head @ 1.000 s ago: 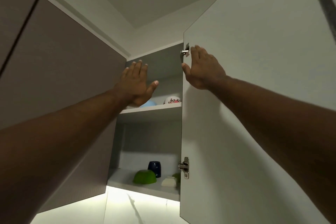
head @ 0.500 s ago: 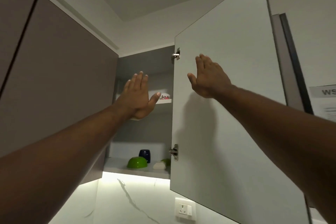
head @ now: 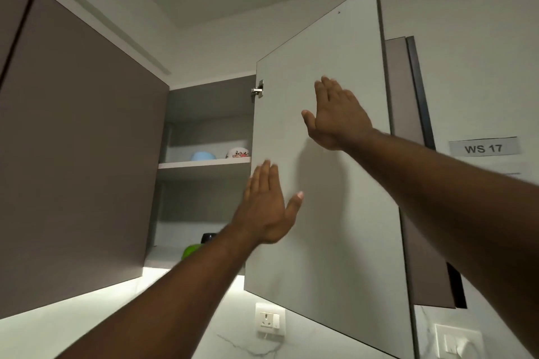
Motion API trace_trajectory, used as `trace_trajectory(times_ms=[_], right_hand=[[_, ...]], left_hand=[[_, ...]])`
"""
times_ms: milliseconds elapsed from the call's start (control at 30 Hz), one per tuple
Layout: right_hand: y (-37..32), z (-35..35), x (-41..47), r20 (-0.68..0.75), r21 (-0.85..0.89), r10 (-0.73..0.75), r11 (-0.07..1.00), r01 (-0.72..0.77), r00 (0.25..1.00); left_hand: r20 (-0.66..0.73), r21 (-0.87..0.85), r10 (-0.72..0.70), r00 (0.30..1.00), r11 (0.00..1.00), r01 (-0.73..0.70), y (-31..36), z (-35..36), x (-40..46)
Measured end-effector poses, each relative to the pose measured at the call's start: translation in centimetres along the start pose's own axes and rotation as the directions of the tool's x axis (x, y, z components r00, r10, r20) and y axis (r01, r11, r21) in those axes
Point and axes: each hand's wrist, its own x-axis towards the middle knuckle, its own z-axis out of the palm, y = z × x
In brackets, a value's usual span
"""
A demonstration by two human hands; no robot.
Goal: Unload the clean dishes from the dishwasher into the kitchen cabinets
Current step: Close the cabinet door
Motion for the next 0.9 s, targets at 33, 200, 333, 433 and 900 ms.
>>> trace_trajectory(times_ms=[33,200,333,433,900], right_hand=[[1.2,-0.4,-0.2,-0.005,-0.009,-0.008,1.000,0.008,1.000],[4.6,-0.9,-0.7,-0.024,-0.034,-0.014,0.999,0.013,1.000],[7.8,-0.6,-0.9,-0.064,-0.018,0.010,1.000,-0.011,0.998],[9.3,-0.2,-1.1,-0.080,-0.013,-0.013,1.000,0.012,0.997],[9.5,1.2,-1.9,-0.058,0.714,0.276,0.683,-0.154,0.959]], left_hand=[[-0.002,-0.018,0.007,1.000,1.000,-0.008,1.9,0.7,-0.1],[0.015,-0.102,0.054,0.998,0.993,-0.053,7.7,4.1,-1.3],[0.041,-0.111,0.024,0.999,0.994,-0.019,12.1,7.7,-2.2],[0.043,-0.148,-0.016,0.999,0.989,0.022,14.2,9.6,-2.5],[-0.036,-0.187,-0.197,0.980,0.965,0.187,17.6,12.8,-3.2]])
